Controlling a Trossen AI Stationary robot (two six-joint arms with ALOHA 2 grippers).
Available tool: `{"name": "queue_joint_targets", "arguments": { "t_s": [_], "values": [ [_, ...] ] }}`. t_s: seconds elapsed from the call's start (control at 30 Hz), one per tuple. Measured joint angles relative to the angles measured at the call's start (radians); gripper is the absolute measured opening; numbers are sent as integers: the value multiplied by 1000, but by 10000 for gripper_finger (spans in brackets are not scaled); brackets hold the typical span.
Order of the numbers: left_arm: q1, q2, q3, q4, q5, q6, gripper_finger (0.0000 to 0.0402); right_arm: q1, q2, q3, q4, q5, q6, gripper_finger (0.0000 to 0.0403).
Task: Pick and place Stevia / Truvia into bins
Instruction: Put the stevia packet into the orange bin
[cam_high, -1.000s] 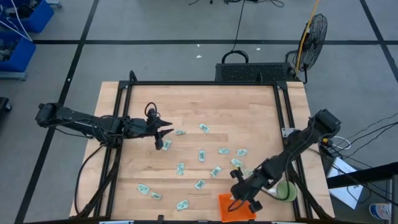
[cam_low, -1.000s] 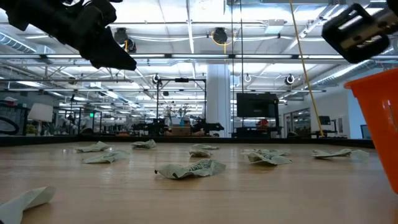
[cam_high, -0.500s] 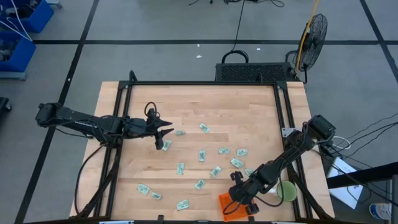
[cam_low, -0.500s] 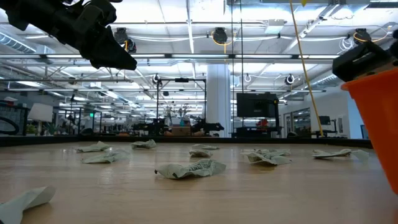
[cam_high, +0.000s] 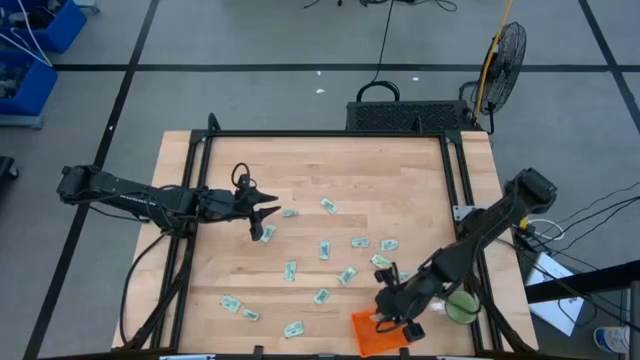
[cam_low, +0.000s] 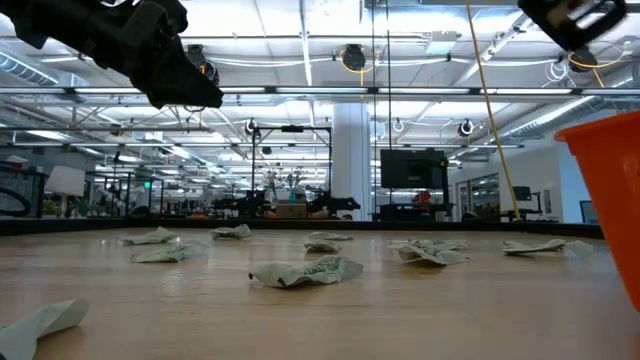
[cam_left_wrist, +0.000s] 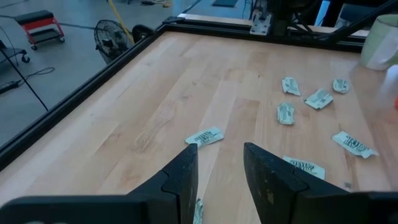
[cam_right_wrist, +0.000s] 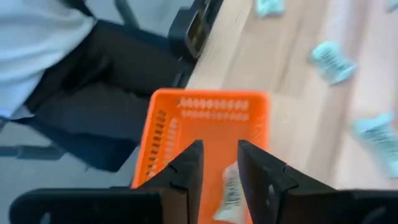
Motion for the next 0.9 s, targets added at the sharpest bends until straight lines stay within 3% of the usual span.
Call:
{"name": "queue_joint_targets", "arguments": {
  "t_s": [0.3,0.57,0.9],
  "values": [
    [0,0,0,0,1,-25,136,-27,-71,-1,-229,258,-38,115],
    [0,0,0,-1,2,-25,136,-148,-56,-53,-377,261,-15,152],
    [0,0,0,-2,2,-25,136,-310,-56,-244,-417,253,57,156]
  ]
}}
